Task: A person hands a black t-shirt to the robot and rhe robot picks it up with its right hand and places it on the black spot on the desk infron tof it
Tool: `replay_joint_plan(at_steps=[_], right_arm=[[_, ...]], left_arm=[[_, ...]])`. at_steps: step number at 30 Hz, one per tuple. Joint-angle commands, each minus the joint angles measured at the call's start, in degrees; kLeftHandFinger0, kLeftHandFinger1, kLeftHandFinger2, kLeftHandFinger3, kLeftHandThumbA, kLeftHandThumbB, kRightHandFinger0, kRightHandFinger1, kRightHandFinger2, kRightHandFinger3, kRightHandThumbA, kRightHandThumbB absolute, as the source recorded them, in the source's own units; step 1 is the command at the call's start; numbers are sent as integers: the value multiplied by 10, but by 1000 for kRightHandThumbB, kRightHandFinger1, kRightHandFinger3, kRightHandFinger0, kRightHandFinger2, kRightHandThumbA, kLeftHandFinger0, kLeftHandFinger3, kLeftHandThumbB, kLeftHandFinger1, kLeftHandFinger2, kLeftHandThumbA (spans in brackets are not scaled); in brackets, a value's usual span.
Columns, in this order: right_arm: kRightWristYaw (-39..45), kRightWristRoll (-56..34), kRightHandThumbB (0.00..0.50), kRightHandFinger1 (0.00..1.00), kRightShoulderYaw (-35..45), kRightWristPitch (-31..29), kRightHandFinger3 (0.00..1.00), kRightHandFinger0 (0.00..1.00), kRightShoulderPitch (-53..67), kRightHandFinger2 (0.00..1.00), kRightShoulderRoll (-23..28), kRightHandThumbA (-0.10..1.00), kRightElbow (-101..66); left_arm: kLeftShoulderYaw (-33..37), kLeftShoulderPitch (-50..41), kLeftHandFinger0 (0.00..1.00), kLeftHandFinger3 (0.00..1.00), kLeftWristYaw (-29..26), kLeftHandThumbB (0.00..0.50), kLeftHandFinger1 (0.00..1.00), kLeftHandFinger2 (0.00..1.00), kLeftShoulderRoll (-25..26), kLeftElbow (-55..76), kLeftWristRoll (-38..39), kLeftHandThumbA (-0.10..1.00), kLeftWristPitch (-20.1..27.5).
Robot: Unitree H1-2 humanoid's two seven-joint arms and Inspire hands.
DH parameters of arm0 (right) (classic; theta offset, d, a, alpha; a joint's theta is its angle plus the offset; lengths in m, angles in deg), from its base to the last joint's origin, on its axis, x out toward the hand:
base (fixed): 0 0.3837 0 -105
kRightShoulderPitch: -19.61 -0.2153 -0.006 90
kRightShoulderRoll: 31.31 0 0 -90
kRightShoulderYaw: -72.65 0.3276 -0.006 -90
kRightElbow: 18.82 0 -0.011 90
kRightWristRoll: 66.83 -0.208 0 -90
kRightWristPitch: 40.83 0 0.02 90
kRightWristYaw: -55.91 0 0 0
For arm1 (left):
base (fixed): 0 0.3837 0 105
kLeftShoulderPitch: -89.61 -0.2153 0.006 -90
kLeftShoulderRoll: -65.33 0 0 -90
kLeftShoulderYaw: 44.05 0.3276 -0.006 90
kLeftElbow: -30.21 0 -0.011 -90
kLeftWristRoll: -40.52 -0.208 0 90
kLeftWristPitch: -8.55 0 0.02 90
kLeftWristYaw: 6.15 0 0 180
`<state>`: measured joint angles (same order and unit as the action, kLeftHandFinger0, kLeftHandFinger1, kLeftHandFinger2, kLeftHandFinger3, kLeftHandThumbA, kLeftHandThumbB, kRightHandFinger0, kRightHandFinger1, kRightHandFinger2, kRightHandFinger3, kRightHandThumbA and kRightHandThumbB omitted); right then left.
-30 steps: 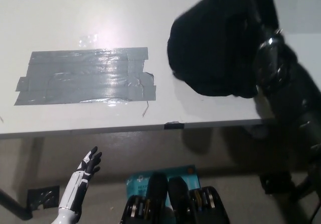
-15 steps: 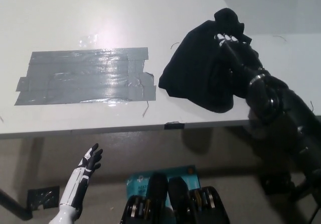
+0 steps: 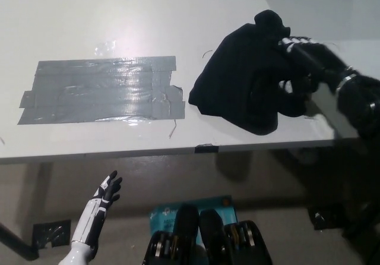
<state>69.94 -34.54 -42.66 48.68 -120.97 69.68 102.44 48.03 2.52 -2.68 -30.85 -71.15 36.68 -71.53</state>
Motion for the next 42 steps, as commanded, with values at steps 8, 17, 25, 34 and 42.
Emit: replay_joint_plan(at_steps=[8,17,25,34,42], right_arm=[[297,-285,500,1000,144,186,1000,1000,-5,1000,266,756,-437],[57,-494,366,1000,398,274,1000,1000,196,1000,133,915,-722],[-55,-458,367,1000,347,167,1000,1000,377,1000,-42,1000,-841],[-56,-440,255,1000,318,45,1000,1000,544,1000,-209,991,-748],[6,-414,147,1000,295,10,1000,1000,595,1000,-259,1000,-560]], left_arm=[[4,-8,1000,1000,5,429,1000,1000,6,28,-7,1000,8],[9,-9,1000,1000,5,460,1000,1000,-6,37,1,1000,3],[10,-2,1000,1000,8,478,1000,1000,-2,28,-2,1000,15],[17,-22,1000,1000,8,481,1000,1000,-4,16,-9,1000,24],[20,-35,1000,1000,-3,500,1000,1000,-11,4,-12,1000,38]])
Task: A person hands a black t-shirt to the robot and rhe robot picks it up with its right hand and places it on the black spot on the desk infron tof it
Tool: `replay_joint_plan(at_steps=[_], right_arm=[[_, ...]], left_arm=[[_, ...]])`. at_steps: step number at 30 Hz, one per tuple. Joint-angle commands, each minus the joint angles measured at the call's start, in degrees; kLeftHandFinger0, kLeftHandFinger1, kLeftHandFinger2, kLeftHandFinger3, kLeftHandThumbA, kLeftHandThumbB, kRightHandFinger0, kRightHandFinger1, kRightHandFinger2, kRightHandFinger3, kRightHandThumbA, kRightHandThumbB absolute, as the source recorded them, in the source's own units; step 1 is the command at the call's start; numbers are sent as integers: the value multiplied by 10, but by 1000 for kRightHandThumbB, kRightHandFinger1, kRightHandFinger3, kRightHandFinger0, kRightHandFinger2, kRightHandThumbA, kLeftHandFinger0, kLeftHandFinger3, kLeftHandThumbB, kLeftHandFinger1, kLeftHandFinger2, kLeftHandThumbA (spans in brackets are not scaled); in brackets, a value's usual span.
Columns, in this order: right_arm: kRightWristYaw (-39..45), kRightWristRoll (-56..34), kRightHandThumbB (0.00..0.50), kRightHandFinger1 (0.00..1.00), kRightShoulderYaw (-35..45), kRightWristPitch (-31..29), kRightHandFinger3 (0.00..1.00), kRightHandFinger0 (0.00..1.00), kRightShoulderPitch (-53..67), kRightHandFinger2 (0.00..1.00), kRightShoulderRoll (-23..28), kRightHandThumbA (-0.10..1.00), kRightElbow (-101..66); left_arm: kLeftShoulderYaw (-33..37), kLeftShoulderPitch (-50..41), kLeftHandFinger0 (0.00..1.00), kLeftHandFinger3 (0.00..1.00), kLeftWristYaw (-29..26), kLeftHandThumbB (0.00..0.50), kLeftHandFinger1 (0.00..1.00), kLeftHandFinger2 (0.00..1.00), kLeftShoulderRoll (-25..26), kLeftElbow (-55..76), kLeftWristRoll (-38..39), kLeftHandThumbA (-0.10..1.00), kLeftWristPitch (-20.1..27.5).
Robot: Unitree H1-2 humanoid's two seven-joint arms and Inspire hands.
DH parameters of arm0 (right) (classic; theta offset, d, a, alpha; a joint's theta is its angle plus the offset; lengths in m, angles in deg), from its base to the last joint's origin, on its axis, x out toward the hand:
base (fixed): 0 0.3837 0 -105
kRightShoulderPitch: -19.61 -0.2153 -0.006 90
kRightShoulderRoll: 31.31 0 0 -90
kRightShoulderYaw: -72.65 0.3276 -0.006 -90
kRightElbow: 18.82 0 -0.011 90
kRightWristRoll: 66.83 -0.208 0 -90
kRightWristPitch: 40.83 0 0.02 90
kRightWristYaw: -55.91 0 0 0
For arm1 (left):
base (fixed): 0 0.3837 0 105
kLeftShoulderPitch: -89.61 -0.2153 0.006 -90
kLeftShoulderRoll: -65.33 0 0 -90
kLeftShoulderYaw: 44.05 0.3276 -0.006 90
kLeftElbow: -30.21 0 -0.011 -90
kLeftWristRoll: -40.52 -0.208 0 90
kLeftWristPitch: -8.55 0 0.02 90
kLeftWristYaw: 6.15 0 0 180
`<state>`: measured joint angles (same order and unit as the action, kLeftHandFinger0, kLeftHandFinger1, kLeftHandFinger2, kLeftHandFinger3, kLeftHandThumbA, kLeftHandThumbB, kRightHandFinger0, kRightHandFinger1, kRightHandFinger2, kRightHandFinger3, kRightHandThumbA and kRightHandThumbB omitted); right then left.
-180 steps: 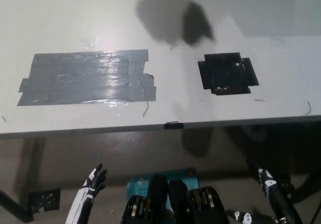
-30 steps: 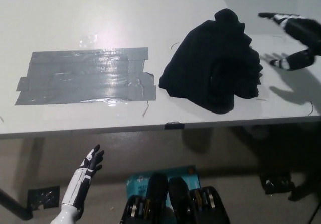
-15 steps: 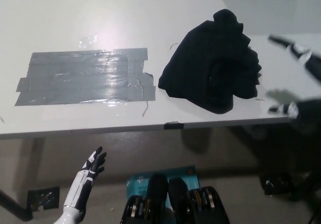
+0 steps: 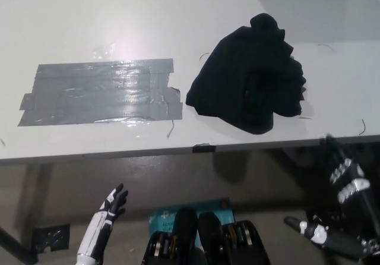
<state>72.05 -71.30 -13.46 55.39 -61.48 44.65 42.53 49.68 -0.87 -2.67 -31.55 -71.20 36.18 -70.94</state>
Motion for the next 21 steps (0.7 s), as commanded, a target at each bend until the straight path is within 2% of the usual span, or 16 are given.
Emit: replay_joint_plan(at_steps=[1,6,12,14,21], right_arm=[[-12,-44,146,1000,1,-62,1000,1000,1,1000,-9,1000,52],[-14,-10,207,1000,-6,-69,1000,1000,-13,1000,9,1000,107],[-22,5,238,1000,-7,-65,1000,1000,-51,1000,26,1000,128],[-20,11,189,1000,-12,-56,1000,1000,-67,1000,35,1000,132],[-25,22,133,1000,-25,-49,1000,1000,-79,1000,50,1000,134]], left_arm=[[4,-2,1000,1000,-5,500,1000,1000,-6,5,-8,1000,34],[8,14,1000,1000,-5,500,1000,1000,-14,4,-12,1000,35],[0,49,1000,1000,-2,500,1000,1000,-17,6,-6,1000,26],[-3,64,1000,1000,0,500,1000,1000,-14,6,-3,1000,20],[-3,75,1000,1000,0,477,1000,1000,-9,4,-11,1000,29]])
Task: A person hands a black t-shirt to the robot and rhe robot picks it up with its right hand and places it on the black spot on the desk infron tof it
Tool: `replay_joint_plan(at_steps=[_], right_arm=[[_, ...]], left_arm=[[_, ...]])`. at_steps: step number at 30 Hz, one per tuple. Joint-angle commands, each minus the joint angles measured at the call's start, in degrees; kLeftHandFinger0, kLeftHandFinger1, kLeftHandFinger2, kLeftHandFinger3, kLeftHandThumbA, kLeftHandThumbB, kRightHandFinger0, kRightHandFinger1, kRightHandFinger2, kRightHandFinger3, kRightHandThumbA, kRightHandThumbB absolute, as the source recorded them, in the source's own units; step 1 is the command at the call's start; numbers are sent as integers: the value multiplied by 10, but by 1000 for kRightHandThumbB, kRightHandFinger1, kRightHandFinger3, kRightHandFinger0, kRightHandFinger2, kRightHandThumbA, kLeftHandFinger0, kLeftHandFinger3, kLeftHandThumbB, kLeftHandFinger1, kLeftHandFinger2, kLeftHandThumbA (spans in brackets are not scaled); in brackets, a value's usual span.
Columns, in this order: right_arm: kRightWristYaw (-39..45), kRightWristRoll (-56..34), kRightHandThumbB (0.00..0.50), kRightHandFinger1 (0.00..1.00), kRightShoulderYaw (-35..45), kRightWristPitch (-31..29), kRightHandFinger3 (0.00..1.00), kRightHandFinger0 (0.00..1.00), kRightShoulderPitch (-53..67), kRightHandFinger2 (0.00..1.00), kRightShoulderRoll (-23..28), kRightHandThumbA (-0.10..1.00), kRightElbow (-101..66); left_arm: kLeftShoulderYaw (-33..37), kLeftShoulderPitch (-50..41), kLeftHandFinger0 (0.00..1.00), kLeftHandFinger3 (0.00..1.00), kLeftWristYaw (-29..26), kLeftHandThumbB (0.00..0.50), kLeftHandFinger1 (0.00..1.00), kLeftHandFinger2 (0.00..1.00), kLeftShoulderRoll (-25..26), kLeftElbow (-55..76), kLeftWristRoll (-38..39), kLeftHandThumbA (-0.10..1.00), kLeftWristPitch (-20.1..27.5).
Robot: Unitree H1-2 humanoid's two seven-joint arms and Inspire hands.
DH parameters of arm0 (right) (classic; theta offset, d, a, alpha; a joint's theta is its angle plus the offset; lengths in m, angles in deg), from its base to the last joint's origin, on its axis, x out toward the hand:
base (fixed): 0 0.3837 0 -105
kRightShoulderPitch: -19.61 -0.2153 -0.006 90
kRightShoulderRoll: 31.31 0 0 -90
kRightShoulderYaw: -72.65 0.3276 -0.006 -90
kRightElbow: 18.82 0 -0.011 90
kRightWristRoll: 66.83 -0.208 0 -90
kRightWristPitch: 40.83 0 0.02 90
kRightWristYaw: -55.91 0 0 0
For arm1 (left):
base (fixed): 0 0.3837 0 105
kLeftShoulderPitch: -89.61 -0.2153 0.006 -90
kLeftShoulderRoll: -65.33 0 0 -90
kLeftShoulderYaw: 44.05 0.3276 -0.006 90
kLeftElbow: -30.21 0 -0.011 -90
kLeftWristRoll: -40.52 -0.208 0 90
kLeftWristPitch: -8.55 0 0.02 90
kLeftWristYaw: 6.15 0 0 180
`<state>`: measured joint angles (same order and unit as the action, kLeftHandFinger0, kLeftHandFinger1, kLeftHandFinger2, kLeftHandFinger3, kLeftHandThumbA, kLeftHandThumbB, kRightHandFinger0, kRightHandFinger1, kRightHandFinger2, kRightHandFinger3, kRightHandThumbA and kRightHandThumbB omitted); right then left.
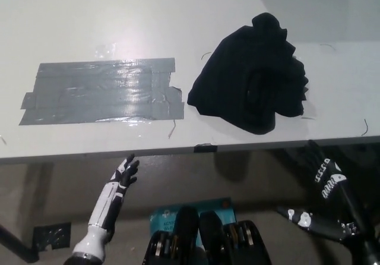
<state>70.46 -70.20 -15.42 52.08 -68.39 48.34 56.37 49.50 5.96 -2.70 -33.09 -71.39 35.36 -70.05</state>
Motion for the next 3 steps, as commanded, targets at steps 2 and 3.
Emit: replay_joint_plan(at_steps=[2,3], right_arm=[[-10,13,130,1000,-7,-15,1000,1000,-11,1000,16,1000,-2],[-10,14,130,1000,-8,-15,1000,1000,-11,1000,16,1000,-1]], left_arm=[[-2,8,1000,1000,0,485,1000,1000,6,4,-1,1000,20],[-3,8,1000,1000,0,485,1000,1000,5,3,0,1000,19]])
